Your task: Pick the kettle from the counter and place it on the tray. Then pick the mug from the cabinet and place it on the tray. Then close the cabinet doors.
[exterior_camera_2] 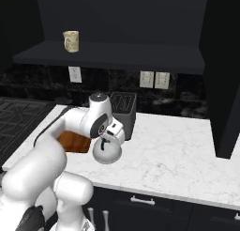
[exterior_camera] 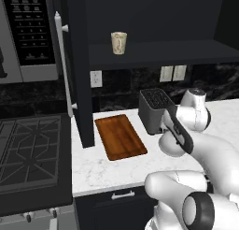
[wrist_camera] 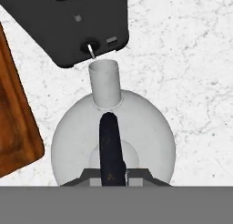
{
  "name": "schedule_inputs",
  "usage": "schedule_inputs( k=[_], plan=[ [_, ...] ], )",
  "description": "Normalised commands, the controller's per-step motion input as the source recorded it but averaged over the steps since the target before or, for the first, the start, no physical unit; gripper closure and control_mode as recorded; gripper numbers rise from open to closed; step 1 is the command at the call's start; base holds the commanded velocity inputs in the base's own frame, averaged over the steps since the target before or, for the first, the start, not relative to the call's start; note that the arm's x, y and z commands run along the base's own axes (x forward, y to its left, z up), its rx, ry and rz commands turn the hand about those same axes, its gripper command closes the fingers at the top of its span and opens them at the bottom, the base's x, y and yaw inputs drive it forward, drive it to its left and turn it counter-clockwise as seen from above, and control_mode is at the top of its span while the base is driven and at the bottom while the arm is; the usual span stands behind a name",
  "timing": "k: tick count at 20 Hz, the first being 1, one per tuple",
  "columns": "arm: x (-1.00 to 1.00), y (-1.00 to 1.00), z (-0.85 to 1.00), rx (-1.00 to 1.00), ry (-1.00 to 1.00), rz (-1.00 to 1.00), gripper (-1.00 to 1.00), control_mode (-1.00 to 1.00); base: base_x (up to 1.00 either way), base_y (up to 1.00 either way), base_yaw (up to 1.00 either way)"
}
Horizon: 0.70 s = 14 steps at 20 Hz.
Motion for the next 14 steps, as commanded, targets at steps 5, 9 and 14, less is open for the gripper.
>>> schedule_inputs(
  k=[5,9,14],
  plan=[
    [-0.44,0.51,0.46,0.00,-0.17,0.00,1.00,-1.00,0.00,0.00,0.00],
    [-0.26,0.60,0.51,0.00,-0.20,0.00,1.00,-1.00,0.00,0.00,0.00],
    [-0.08,0.73,0.45,-0.05,-0.31,0.00,1.00,-1.00,0.00,0.00,0.00]
  ],
)
